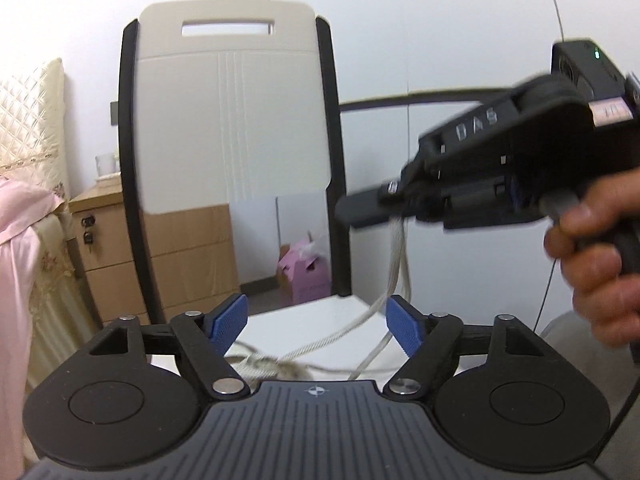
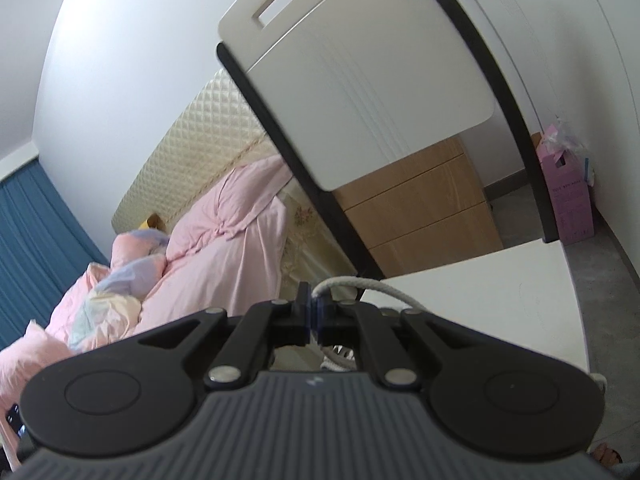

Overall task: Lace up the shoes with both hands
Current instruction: 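Close the left gripper on the lace held by the right gripper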

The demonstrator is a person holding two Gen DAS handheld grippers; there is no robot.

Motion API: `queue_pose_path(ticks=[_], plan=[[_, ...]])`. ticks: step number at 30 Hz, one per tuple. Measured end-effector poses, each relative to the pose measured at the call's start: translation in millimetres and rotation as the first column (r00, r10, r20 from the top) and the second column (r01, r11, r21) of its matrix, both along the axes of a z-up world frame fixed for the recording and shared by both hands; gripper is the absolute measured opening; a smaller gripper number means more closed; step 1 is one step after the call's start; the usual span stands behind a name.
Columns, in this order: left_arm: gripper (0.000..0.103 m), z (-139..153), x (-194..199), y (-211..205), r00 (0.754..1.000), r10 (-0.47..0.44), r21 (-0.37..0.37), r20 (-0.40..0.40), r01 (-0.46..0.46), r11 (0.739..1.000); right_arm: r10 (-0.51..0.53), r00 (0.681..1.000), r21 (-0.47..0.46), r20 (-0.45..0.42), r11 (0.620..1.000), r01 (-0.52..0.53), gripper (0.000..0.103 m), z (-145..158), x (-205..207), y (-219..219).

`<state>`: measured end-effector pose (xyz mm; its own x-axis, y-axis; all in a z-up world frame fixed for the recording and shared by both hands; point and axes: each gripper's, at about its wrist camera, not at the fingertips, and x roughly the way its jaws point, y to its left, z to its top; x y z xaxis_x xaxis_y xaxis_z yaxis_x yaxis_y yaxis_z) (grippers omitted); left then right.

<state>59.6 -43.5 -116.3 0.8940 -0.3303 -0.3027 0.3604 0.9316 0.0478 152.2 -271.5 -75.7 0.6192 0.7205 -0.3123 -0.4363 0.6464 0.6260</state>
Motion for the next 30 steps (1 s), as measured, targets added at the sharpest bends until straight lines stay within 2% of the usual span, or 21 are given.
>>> queue_pose_path(ticks=[6, 7, 8, 9, 10, 11, 14, 20, 30], plan=[[0.068, -0.1, -1.5, -11.5, 0.997, -0.067, -0.010, 0.031, 0.067, 0.998, 0.046, 0.999, -0.012, -0.016, 0.999, -0.047, 0.004, 0.9, -9.2, 13.1], [0.064, -0.1, -2.8, -13.7, 0.996, -0.081, -0.009, 0.041, 0.081, 0.997, 0.053, 0.998, -0.018, -0.014, 0.998, -0.053, 0.004, 1.7, -10.3, 16.3], [0.055, -0.1, -4.2, -15.7, 0.994, -0.094, -0.009, 0.051, 0.094, 0.995, 0.060, 0.998, -0.025, -0.010, 0.998, -0.061, 0.004, 2.4, -11.4, 19.1], [0.039, 0.0, -5.2, -17.0, 0.993, -0.102, -0.011, 0.061, 0.103, 0.995, 0.066, 0.998, -0.027, -0.010, 0.997, -0.066, 0.004, 2.8, -11.7, 21.2], [0.029, -0.3, -5.0, -17.9, 0.992, -0.108, -0.014, 0.062, 0.109, 0.994, 0.070, 0.997, -0.028, -0.012, 0.997, -0.070, 0.004, 2.9, -11.6, 23.3], [0.004, -1.4, -3.3, -18.0, 0.992, -0.115, -0.018, 0.047, 0.116, 0.993, 0.069, 0.998, -0.029, -0.015, 0.997, -0.069, 0.005, 2.7, -11.4, 24.3], [0.004, -3.6, -2.1, -18.1, 0.994, -0.108, -0.021, 0.002, 0.108, 0.994, 0.030, 0.999, -0.031, -0.023, 0.999, -0.031, 0.007, 4.3, -10.1, 22.3], [0.004, -10.7, 5.2, -19.8, 0.986, -0.132, -0.004, -0.101, 0.132, 0.991, -0.086, 0.996, 0.035, -0.003, 0.996, 0.086, 0.007, 22.2, 4.2, -1.4], [0.004, -19.1, 4.6, -32.3, 0.968, -0.199, 0.058, -0.155, 0.210, 0.976, -0.142, 0.990, 0.154, 0.007, 0.978, 0.140, 0.004, 52.7, 34.6, -26.4]])
